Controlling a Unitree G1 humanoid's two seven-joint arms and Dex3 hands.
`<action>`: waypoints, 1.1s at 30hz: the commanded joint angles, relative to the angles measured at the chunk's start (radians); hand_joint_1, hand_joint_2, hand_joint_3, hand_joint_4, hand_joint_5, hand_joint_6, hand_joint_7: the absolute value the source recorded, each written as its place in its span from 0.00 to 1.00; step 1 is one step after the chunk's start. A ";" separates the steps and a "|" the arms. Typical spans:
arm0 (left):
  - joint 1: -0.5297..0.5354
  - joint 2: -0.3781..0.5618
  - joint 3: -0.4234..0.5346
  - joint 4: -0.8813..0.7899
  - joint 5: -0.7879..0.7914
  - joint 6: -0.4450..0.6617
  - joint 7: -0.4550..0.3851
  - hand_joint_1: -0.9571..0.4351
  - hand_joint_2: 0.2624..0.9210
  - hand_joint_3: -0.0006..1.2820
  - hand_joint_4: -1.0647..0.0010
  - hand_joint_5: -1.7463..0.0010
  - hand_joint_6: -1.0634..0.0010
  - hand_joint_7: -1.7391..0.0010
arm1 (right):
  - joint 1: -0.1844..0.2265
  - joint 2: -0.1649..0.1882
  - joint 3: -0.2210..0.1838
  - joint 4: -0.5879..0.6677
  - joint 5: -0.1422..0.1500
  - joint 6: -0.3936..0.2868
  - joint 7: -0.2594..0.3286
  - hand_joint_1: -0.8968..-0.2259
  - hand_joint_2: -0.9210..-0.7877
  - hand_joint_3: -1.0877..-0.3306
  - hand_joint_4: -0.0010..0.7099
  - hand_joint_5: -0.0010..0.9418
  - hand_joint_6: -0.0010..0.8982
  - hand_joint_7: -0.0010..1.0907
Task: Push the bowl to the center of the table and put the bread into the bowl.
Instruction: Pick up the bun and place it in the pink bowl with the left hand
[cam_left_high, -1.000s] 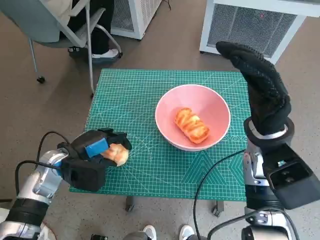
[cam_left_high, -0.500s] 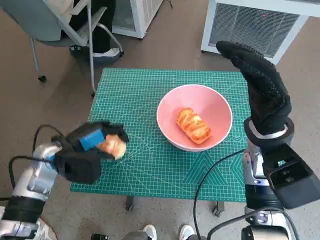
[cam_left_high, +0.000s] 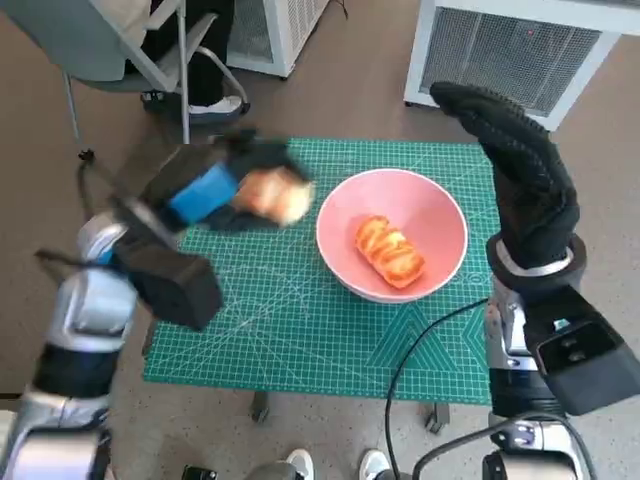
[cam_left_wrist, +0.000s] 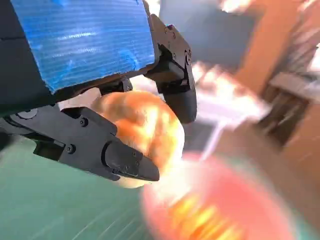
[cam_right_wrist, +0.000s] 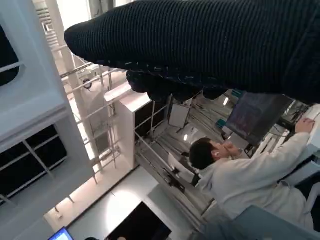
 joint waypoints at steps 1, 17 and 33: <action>-0.074 -0.055 -0.038 0.045 0.012 -0.037 0.027 0.69 0.97 0.01 0.30 0.37 0.29 0.40 | 0.007 0.000 0.003 0.011 -0.010 0.004 0.004 0.43 0.00 0.50 0.40 0.00 0.02 0.59; -0.324 -0.229 -0.171 0.484 0.072 -0.151 0.056 0.69 1.00 0.06 0.38 0.33 0.42 0.31 | 0.028 -0.010 -0.011 -0.012 -0.013 0.007 -0.006 0.43 0.00 0.50 0.40 0.00 0.02 0.60; -0.423 -0.306 -0.254 0.760 0.091 -0.151 -0.083 0.63 0.99 0.19 0.69 0.68 0.73 0.61 | 0.045 -0.014 -0.032 -0.025 -0.032 0.007 -0.027 0.44 0.00 0.50 0.40 0.00 0.01 0.59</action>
